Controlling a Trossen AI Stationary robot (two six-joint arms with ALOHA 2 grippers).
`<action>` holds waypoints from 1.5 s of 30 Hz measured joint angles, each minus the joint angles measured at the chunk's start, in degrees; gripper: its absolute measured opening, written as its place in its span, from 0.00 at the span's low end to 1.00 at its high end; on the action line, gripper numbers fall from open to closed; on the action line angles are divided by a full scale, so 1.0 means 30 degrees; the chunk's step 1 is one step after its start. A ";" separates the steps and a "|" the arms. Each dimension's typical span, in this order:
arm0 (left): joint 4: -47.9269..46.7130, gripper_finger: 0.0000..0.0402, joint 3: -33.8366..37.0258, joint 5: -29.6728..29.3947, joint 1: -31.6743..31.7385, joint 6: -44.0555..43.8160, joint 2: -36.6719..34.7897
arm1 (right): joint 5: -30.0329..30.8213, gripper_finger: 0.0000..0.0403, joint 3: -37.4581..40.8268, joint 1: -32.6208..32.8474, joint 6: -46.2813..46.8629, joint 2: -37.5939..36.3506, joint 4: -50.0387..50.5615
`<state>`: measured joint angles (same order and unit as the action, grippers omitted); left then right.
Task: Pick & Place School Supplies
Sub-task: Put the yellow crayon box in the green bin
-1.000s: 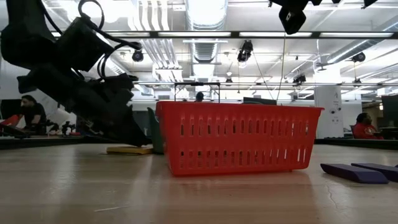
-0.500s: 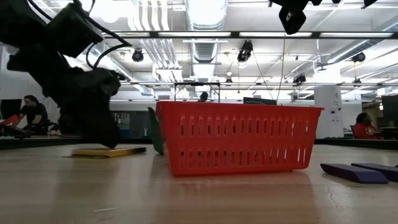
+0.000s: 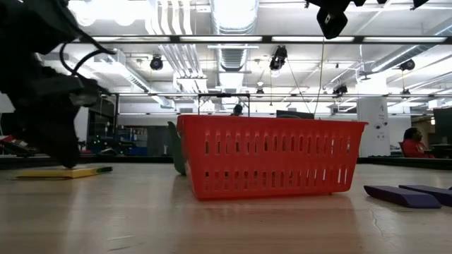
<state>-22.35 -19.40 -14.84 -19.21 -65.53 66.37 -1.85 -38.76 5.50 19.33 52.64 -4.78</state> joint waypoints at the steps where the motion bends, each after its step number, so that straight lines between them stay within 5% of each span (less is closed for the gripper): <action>1: -0.0392 0.45 0.0002 -0.0039 -0.0218 -0.0272 -0.0201 | 0.0000 0.31 0.0000 0.0000 0.0001 -0.0005 0.0000; 9: -0.2013 0.44 0.0073 -0.0600 -0.1562 -0.1492 -0.1771 | 0.0000 0.31 0.0000 0.0000 0.0003 -0.0003 0.0000; 20: -0.2078 0.44 -0.1006 -0.3290 -0.2909 0.0728 -0.5308 | 0.0000 0.31 0.0000 -0.0001 0.0000 0.0001 0.0052; 28: -0.1529 0.44 -0.2321 -0.7266 -0.3248 0.2930 -0.6877 | 0.0000 0.31 0.0000 -0.0007 0.0007 0.0001 0.0056; 45: -0.1382 0.44 -0.4450 -0.8038 -0.3241 0.5025 -0.7153 | 0.0000 0.31 0.0000 -0.0007 0.0007 0.0001 0.0058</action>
<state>-26.50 -32.75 -38.95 -28.93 -50.45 44.91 -1.85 -38.76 5.48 19.35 52.64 -4.60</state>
